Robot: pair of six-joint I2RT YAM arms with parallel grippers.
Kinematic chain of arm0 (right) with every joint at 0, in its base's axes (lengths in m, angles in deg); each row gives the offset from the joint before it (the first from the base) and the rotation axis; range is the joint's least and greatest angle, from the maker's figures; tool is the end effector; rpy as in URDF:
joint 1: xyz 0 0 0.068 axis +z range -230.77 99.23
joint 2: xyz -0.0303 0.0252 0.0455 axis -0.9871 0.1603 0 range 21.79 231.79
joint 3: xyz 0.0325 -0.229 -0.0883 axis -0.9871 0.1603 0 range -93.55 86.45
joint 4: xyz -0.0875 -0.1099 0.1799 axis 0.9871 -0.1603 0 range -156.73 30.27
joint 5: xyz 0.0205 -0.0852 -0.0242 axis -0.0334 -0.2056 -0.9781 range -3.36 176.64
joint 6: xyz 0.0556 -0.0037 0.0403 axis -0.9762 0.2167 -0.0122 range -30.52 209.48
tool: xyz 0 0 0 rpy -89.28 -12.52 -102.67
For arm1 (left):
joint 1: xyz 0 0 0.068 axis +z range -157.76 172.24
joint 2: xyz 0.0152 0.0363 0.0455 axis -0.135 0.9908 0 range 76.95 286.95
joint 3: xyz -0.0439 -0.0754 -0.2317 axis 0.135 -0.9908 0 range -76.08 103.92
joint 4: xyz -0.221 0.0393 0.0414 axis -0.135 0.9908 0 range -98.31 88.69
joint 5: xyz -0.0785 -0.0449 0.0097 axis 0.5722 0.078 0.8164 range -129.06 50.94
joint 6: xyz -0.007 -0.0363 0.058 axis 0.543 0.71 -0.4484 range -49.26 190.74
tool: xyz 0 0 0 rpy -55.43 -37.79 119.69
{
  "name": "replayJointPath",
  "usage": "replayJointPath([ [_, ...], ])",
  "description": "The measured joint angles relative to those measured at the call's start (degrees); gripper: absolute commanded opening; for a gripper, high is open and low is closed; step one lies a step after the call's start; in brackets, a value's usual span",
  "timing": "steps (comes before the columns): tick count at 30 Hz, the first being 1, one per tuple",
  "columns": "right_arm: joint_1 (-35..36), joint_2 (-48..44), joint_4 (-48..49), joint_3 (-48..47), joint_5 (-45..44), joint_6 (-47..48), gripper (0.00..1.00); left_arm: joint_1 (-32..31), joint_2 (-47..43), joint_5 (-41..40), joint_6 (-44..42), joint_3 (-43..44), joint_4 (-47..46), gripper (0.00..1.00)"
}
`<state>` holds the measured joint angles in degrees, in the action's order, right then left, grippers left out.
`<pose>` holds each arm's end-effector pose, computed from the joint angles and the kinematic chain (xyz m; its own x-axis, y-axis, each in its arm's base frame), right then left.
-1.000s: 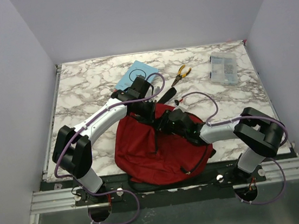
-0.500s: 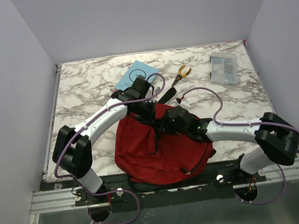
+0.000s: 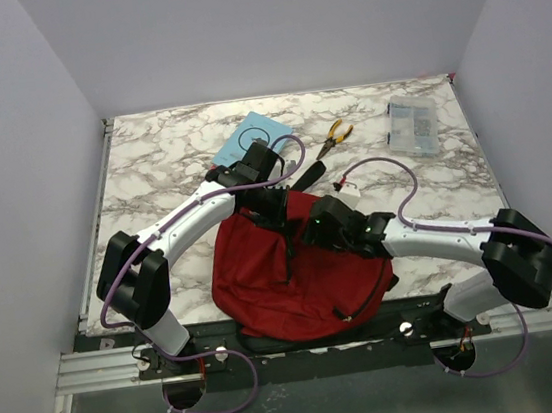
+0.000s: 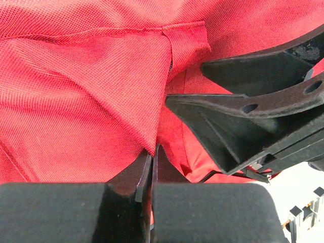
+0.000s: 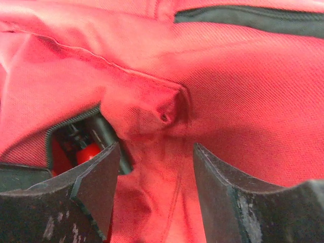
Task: Pack the student bag
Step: Place the stationery in the student bag, then zip the student bag at the center of the board.
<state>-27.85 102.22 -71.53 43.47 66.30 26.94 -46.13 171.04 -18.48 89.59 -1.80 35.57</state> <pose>0.1754 0.2001 0.1729 -0.7530 0.3835 -0.5346 0.1233 0.8804 0.4579 0.2309 -0.2077 0.2233 -0.8923 0.3208 -0.3176 0.4386 0.7828 -0.4414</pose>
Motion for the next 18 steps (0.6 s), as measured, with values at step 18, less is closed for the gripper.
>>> replayJointPath([
  [18, 0.2, 16.1, -8.9, -14.1, -5.0, -6.3, 0.43, 0.0, 0.0, -0.5, 0.0, 0.0, -0.2, 0.0],
])
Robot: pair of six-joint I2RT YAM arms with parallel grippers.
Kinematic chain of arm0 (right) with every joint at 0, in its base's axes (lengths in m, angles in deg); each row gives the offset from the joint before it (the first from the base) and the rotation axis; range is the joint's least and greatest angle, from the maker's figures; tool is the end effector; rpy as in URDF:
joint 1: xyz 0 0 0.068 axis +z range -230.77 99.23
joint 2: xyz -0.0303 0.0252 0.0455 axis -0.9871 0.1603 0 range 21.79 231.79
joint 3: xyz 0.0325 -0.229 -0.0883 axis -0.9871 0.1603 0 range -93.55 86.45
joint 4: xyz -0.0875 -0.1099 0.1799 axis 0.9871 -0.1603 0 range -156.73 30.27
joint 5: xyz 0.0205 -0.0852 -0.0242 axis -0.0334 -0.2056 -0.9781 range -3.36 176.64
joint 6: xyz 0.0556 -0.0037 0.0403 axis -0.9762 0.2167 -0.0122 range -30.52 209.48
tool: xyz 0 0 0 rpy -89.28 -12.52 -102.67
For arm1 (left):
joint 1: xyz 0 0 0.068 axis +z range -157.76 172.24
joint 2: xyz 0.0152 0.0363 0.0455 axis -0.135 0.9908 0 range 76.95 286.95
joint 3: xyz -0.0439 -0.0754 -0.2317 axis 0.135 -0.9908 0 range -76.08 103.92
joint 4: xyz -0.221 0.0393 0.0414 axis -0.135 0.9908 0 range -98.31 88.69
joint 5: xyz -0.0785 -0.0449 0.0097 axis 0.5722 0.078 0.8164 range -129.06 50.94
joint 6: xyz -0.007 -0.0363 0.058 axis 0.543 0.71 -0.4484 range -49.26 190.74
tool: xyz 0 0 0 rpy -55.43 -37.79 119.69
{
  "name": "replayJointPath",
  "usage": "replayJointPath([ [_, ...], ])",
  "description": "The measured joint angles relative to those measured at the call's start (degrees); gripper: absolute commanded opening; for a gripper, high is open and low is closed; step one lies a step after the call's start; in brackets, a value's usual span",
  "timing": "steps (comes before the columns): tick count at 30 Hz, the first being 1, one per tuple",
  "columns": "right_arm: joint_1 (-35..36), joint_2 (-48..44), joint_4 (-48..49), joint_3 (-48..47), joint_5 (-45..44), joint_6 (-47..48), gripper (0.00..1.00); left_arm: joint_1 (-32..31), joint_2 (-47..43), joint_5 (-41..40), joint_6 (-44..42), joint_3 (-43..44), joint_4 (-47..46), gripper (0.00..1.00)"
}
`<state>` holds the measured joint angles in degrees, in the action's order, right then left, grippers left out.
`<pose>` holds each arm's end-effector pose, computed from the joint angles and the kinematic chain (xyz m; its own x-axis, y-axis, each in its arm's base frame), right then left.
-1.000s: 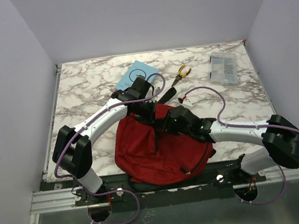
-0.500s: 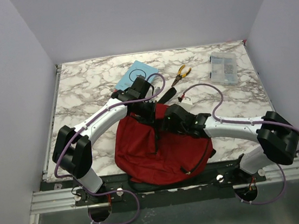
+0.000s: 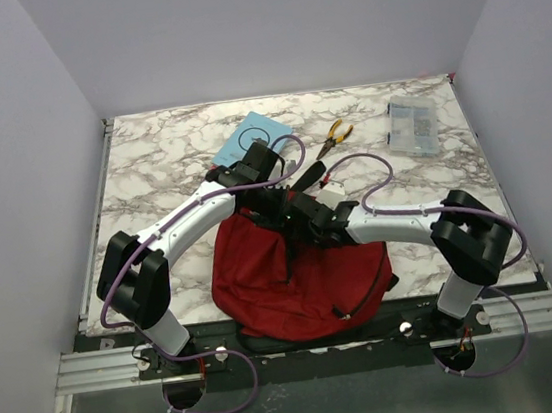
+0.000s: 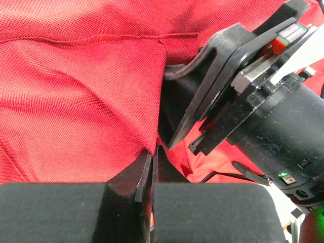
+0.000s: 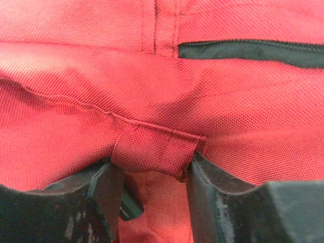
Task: Pack the student bag
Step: Zip the student bag at the center of the board.
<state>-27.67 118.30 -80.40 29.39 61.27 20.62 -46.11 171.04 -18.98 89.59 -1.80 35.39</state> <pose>0.2043 0.2325 0.1555 -0.7422 0.4151 -0.5261 0.2711 0.9039 0.3308 0.2316 -0.2075 0.2233 -0.8913 0.3184 -0.3228 0.4385 0.7865 -0.4349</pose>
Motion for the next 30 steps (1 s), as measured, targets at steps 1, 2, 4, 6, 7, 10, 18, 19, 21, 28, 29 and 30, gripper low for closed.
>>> replayJointPath([
  [1, 0.1, 0.3, -0.2, -0.1, -0.3, -0.2, 0.38, 0.0, 0.0, 0.0, 0.0, 0.0, 0.0, 0.0],
  [2, 0.2, 0.3, -0.5, -0.1, -0.4, -0.2, 0.34, 0.0, 0.0, 0.1, 0.0, 0.0, 0.0, 0.0],
  [4, 0.2, 0.0, -1.2, 0.0, -0.5, 0.4, 0.22, -0.1, 0.0, 0.2, 0.0, 0.0, 0.0, 0.0],
  [6, 0.2, -1.3, -1.7, 0.1, -0.3, 2.1, 0.07, -0.1, 0.0, 0.2, 0.0, 0.0, 0.1, 0.0],
  [7, 0.2, -2.3, -2.0, 0.4, 0.0, 3.3, 0.04, -0.1, 0.0, 0.3, 0.0, 0.0, 0.2, 0.0],
  [10, 0.1, -6.0, -3.3, 0.7, 1.6, 7.9, 0.01, -0.2, 0.0, 0.4, 0.0, 0.0, 0.2, 0.0],
  [18, -1.3, -16.3, -1.6, 4.3, 14.9, 24.9, 0.01, -0.3, 0.0, 1.1, 0.0, 0.0, 0.3, 0.0],
  [19, -1.6, -16.9, -1.1, 4.8, 16.5, 26.3, 0.01, -0.3, 0.0, 1.1, 0.0, 0.0, 0.3, 0.0],
  [21, -3.0, -18.1, 0.1, 5.8, 20.9, 29.2, 0.01, -0.3, 0.0, 1.1, 0.0, 0.0, 0.4, 0.0],
  [28, -15.1, -18.3, 7.6, 10.3, 43.9, 32.3, 0.06, -0.3, 0.0, 1.1, 0.0, 0.0, 0.5, 0.0],
  [29, -16.3, -17.8, 8.0, 10.4, 46.3, 32.2, 0.07, -0.3, 0.0, 1.1, 0.0, 0.0, 0.5, 0.0],
  [30, -17.1, -17.3, 8.5, 10.3, 48.1, 32.3, 0.07, -0.3, 0.0, 1.1, 0.0, 0.0, 0.5, 0.0],
])
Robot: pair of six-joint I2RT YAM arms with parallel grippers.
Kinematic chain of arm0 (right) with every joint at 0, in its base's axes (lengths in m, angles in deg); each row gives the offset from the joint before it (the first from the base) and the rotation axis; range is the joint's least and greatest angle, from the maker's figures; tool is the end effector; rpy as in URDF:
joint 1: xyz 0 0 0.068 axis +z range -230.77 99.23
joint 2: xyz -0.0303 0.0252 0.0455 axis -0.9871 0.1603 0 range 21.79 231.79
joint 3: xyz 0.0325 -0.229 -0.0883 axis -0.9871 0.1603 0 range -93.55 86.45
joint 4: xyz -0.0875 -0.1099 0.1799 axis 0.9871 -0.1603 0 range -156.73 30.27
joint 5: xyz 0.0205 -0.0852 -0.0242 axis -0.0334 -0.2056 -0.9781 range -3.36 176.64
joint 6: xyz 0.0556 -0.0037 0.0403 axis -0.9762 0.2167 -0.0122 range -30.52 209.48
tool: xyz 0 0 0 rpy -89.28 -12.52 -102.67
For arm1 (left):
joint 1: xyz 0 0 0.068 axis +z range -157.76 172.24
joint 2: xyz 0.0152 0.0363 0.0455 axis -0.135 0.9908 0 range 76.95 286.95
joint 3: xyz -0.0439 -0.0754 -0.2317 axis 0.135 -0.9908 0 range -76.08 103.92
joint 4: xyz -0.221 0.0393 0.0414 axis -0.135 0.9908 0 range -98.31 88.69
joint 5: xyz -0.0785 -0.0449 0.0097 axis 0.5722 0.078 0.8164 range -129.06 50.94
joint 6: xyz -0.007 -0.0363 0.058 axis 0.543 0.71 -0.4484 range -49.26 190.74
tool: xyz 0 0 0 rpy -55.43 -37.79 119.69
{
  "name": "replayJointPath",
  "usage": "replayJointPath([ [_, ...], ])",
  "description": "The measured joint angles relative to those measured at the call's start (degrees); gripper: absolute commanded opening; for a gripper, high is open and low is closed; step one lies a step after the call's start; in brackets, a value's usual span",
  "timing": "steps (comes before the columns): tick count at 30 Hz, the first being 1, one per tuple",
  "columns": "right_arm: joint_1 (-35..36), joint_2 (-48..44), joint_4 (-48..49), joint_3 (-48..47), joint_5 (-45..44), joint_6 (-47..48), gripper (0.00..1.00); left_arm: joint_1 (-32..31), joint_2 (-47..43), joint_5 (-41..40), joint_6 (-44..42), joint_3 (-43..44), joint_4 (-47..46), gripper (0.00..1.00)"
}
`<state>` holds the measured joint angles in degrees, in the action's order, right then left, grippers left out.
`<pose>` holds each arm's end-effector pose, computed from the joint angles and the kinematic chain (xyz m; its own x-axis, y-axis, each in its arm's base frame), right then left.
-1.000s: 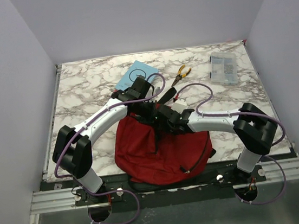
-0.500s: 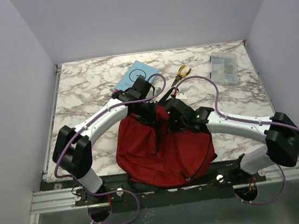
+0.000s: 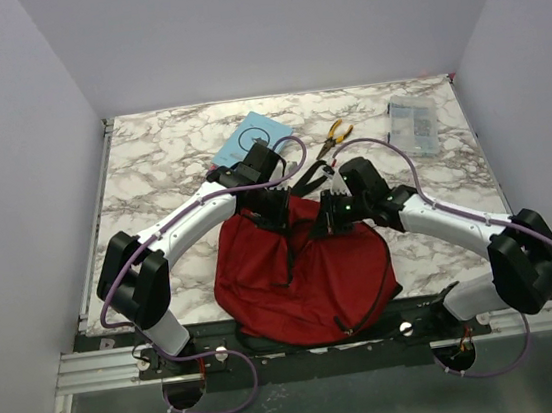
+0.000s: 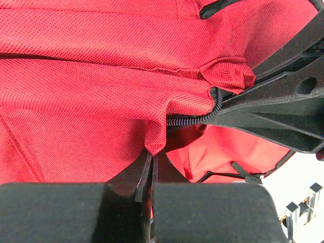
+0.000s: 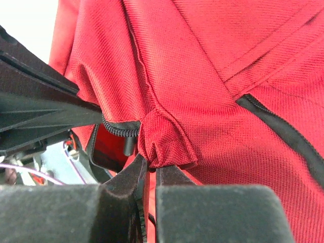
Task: Pack the student bag
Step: Zip the student bag at the center of the board.
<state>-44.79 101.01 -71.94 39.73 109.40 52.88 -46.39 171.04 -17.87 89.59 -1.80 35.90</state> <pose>0.2084 0.1780 0.1973 -0.9127 0.0167 -0.4083 -0.2743 0.7157 0.6423 0.2290 -0.2087 0.2231 -0.8926 0.3278 -0.3096 0.4411 0.7770 -0.4490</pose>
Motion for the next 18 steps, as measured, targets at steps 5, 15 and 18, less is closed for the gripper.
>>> replayJointPath([
  [5, -4.5, 2.7, 0.1, -1.1, 9.2, 1.7, 0.01, 0.0, 0.0, 0.0, 0.0, 0.0, 0.0, 0.0],
  [15, -11.8, 8.4, -6.0, -5.6, 21.5, 9.8, 0.07, -0.2, 0.7, 0.0, 0.0, 0.2, -0.4, 0.0],
  [18, -11.8, 8.4, -5.8, -5.6, 21.6, 9.3, 0.14, -0.5, 0.9, 0.1, 0.0, 0.2, -0.4, 0.0],
])
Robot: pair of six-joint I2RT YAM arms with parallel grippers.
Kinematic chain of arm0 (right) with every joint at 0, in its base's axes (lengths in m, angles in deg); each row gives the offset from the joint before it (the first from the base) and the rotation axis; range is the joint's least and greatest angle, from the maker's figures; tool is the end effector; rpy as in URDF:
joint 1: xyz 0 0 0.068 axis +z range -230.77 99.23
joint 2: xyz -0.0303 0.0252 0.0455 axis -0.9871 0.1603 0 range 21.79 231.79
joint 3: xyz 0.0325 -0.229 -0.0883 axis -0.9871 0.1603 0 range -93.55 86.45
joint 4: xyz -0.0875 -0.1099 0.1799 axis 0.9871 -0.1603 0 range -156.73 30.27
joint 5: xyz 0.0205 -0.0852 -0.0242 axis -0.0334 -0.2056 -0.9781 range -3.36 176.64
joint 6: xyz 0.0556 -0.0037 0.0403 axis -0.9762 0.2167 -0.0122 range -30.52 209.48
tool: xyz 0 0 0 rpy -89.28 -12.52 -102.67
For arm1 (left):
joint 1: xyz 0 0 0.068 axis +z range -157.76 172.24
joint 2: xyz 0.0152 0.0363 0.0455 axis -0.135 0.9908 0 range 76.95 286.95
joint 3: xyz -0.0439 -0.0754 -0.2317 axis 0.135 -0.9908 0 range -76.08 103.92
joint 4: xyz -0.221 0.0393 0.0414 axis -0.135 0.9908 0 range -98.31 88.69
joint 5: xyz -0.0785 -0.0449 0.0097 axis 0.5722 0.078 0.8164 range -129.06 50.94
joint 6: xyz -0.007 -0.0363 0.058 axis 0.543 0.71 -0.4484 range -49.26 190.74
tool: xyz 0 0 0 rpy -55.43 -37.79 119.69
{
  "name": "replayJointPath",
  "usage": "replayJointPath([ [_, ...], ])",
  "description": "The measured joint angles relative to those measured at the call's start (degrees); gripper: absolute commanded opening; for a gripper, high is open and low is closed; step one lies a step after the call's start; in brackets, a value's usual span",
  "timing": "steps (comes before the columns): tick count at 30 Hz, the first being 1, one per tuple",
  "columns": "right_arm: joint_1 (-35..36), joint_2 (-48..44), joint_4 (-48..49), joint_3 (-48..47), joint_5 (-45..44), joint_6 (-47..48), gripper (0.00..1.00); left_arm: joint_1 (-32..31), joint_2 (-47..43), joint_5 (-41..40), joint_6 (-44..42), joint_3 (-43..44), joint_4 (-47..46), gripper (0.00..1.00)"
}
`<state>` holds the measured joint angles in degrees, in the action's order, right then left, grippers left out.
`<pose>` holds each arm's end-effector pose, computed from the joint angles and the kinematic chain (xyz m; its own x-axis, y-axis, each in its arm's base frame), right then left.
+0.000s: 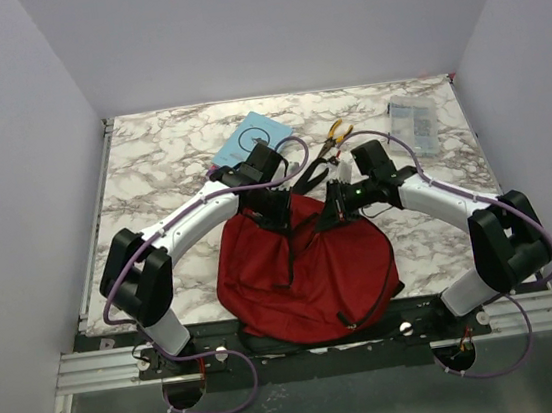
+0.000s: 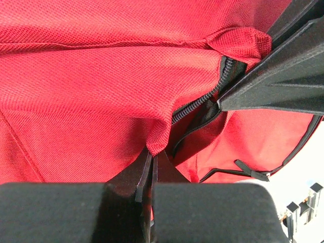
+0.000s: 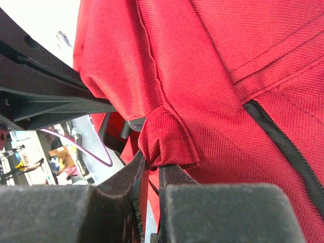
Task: Pack the student bag
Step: Zip the student bag at the center of the board.
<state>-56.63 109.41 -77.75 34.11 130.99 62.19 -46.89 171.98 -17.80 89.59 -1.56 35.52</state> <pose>0.2429 0.1515 0.1881 -0.9591 -0.0706 -0.2742 -0.2634 0.5783 0.7721 0.2295 -0.2127 0.2199 -0.8910 0.3369 -0.3042 0.4460 0.7741 -0.4492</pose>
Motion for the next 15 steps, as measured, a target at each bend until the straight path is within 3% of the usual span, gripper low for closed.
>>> replayJointPath([
  [7, -0.8, 0.0, 2.9, 0.5, 2.1, -3.3, 0.13, -1.0, 0.7, 0.0, 0.0, 0.1, 0.0, 0.0],
  [15, -2.1, 0.4, 3.8, 0.4, 1.9, -5.7, 0.46, -1.3, 1.5, 0.0, 0.0, 0.6, 0.0, 0.0],
])
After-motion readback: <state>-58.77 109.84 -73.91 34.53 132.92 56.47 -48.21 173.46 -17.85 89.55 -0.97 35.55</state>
